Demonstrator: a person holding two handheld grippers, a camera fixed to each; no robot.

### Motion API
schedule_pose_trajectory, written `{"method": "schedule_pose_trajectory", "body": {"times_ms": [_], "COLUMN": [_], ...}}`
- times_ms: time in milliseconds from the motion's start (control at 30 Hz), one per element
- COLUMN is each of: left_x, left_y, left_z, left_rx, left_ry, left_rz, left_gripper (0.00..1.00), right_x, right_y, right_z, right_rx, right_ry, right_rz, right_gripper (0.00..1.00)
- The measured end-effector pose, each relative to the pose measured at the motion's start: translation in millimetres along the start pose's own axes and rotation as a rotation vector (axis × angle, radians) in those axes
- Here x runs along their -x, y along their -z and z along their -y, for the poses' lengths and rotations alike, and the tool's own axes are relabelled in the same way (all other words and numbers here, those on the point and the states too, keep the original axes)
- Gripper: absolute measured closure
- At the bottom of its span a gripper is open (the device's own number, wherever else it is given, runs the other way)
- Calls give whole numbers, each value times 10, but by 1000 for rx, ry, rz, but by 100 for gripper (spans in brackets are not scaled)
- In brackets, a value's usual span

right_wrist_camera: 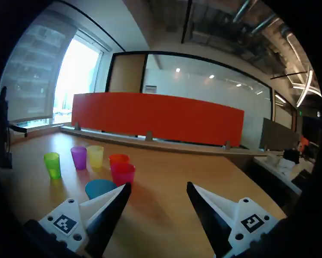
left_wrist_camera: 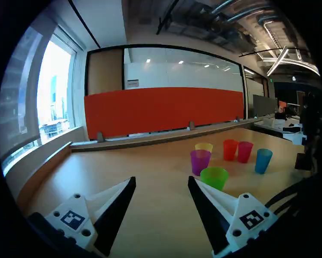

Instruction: Pour water

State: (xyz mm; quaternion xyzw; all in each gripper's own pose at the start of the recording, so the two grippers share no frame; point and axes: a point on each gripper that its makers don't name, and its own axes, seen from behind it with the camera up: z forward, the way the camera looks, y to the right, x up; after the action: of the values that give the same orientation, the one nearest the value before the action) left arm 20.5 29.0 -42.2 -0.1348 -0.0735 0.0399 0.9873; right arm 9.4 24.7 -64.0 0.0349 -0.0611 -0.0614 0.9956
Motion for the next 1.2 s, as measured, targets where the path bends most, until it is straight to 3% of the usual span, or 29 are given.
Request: {"method": "schedule_pose_trajectory", "body": {"times_ms": [167, 467, 667, 767, 1200], "left_x": [-52, -129, -112, -162, -299], "left_y": [81, 122, 66, 48, -114], "left_z": [123, 280, 264, 304, 218], "left_rx": [-48, -101, -100, -128, -192], "left_ry": [19, 83, 82, 69, 47], "left_rz": [-42, -106, -111, -130, -193], "left_gripper": [11, 11, 11, 10, 11], "right_x": [-144, -223, -222, -205, -159], "right_y": [-46, -156, -184, -195, -201], "right_z": [-65, -114, -95, -109, -206], "right_rx": [52, 98, 100, 104, 123], "right_ry": [-5, -74, -99, -105, -170], "right_rz": [-71, -121, -118, -115, -67], "right_gripper": [0, 0, 0, 0, 0]}}
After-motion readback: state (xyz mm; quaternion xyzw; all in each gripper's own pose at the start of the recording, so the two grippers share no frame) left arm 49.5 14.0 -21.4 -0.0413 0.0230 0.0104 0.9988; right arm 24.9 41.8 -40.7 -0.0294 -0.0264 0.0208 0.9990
